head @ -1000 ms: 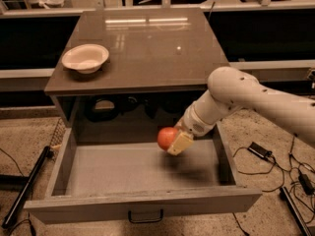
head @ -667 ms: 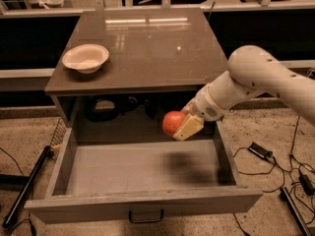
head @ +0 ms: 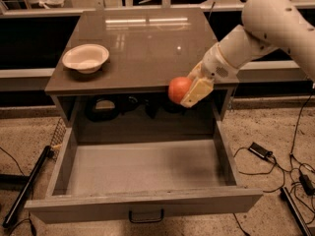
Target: Pick apple from top drawer and place on counter
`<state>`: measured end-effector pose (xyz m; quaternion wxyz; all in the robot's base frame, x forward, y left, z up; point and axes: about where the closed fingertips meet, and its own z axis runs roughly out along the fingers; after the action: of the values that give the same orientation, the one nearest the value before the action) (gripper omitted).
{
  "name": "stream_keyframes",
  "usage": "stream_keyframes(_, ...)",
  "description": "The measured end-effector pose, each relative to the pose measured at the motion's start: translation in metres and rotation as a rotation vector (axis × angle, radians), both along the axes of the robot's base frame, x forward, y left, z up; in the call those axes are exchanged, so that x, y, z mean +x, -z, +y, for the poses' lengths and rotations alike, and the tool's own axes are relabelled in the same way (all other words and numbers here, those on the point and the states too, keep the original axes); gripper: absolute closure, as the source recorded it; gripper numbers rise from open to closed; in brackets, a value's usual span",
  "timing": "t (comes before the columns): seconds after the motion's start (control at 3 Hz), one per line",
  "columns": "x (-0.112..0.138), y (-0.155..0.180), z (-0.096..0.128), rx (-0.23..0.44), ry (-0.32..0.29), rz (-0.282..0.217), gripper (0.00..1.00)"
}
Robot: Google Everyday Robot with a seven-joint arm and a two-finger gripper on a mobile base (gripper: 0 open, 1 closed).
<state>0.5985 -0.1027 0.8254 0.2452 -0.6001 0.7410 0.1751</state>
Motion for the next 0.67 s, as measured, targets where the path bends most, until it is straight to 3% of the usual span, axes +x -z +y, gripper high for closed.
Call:
stream_keyframes(0.33, 0.041, -0.028, -0.002, -0.072, 0.103, 0.019, 1.0)
stream_keyframes(0.67, 0.062, -0.039, 0.002, -0.099, 0.22, 0.043, 1.0)
